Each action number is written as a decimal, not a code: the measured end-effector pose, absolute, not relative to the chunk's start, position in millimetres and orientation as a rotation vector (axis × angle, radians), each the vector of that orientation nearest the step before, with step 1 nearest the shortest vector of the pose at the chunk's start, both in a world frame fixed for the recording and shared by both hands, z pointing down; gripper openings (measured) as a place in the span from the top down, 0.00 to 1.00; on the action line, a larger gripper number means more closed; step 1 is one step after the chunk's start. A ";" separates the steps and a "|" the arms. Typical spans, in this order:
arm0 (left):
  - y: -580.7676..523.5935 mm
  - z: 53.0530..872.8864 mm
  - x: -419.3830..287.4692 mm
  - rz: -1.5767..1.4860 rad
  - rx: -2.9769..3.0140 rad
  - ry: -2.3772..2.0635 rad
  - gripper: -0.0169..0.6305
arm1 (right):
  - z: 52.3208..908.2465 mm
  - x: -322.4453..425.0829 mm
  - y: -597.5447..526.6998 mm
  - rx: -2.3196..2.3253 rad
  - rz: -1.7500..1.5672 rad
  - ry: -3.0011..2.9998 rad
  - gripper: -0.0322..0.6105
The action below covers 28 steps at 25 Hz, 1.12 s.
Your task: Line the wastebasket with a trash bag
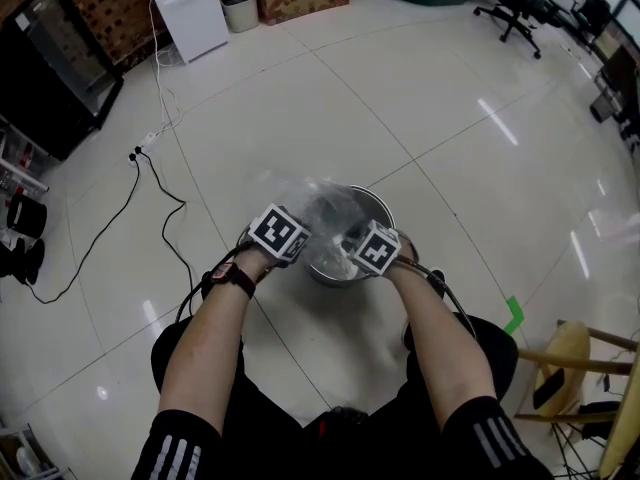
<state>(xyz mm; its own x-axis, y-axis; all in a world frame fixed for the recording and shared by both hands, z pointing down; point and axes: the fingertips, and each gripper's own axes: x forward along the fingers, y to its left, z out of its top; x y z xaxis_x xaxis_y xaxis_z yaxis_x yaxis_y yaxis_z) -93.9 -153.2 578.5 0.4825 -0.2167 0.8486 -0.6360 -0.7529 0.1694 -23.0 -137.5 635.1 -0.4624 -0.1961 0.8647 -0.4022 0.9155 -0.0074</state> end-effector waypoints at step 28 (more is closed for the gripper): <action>-150.2 506.9 -52.5 1.741 2.762 -0.678 0.98 | 499.3 66.8 -123.1 0.281 0.216 -2.002 0.68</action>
<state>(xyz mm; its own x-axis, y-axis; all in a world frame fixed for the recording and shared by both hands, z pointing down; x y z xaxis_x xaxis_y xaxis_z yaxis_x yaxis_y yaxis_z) -52.5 -150.2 506.9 0.3778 -0.4335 0.8181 -0.2335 -0.8997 -0.3689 66.8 -123.1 499.3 -0.4188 -0.1017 0.9024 -0.2921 0.9560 -0.0278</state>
